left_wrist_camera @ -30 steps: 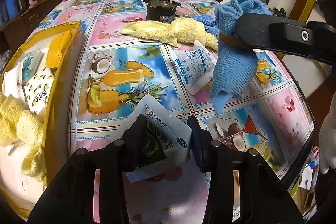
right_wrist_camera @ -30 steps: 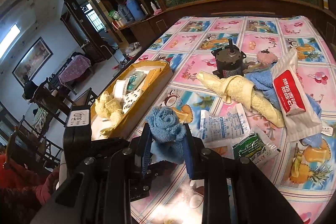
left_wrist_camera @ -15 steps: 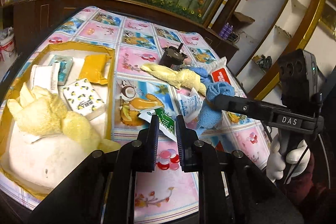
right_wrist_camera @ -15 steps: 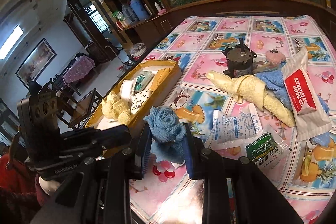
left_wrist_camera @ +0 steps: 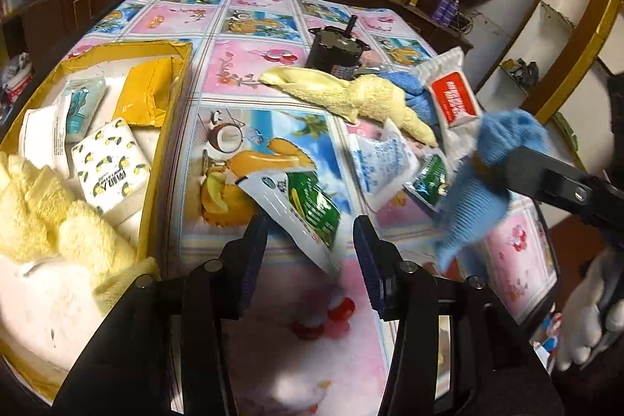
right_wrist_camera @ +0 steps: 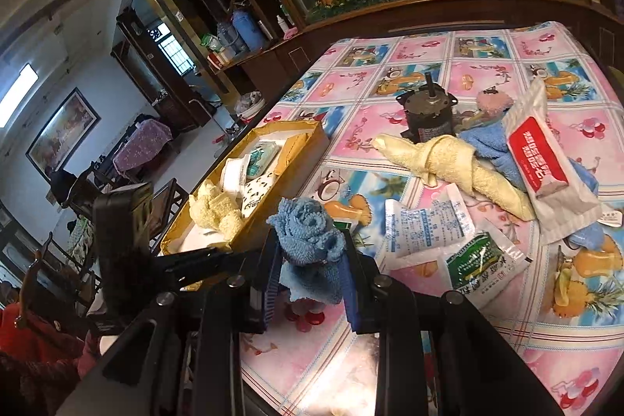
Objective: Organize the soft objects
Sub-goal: 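Carry the blue cloth and white packet to the box and release them inside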
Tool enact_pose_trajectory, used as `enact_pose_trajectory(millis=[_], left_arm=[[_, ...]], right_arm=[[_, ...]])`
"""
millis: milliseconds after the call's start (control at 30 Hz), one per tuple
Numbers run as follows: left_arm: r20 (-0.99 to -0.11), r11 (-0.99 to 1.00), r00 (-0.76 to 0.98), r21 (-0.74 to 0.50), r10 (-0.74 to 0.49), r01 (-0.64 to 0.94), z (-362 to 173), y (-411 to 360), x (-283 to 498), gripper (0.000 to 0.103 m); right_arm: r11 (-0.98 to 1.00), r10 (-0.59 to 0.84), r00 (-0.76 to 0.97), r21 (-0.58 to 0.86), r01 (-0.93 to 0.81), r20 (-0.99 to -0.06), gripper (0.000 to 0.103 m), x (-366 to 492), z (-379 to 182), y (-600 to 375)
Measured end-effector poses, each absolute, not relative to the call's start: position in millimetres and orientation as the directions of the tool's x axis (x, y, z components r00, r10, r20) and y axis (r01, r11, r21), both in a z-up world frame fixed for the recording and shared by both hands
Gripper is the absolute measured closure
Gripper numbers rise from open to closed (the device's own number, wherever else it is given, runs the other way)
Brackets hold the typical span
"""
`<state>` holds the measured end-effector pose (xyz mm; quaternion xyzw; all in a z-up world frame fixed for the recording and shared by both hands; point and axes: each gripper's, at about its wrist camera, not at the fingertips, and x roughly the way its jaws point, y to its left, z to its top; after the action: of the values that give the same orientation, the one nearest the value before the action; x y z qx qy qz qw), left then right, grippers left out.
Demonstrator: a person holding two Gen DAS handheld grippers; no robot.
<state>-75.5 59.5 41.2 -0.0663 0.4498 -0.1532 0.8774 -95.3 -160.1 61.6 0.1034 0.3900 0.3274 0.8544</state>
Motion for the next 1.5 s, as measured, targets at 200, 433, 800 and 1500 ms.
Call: enact_pose_trajectory(millis=[200,433,800,1500], left_arm=[[-0.782,0.937,0.517,-0.277,-0.349,0.214,17.1,41.6,-47.6,0.056],[-0.719,0.867,0.487,-0.430,-0.497,0.250,25.4,58.9,-50.8,0.088],[-0.587,0.899,0.714,-0.413,-0.382,0.142,106.2,177.9,-108.1,0.088],[-0.755,0.957,0.620,-0.290,-0.212,-0.026,56.6,251.8,-136.5,0.056]], right_arm=[[0.772,0.633,0.484,0.443,-0.456,-0.605,0.076,-93.7,53.9,-173.3],[0.768,0.635,0.482,0.431,-0.473,-0.604,0.076,-91.4,59.8,-166.3],[0.726,0.667,0.434,0.394,-0.564,-0.606,0.076,-87.5,79.4,-101.2],[0.791,0.524,0.308,0.319,-0.522,-0.794,0.073,54.0,17.1,80.5]])
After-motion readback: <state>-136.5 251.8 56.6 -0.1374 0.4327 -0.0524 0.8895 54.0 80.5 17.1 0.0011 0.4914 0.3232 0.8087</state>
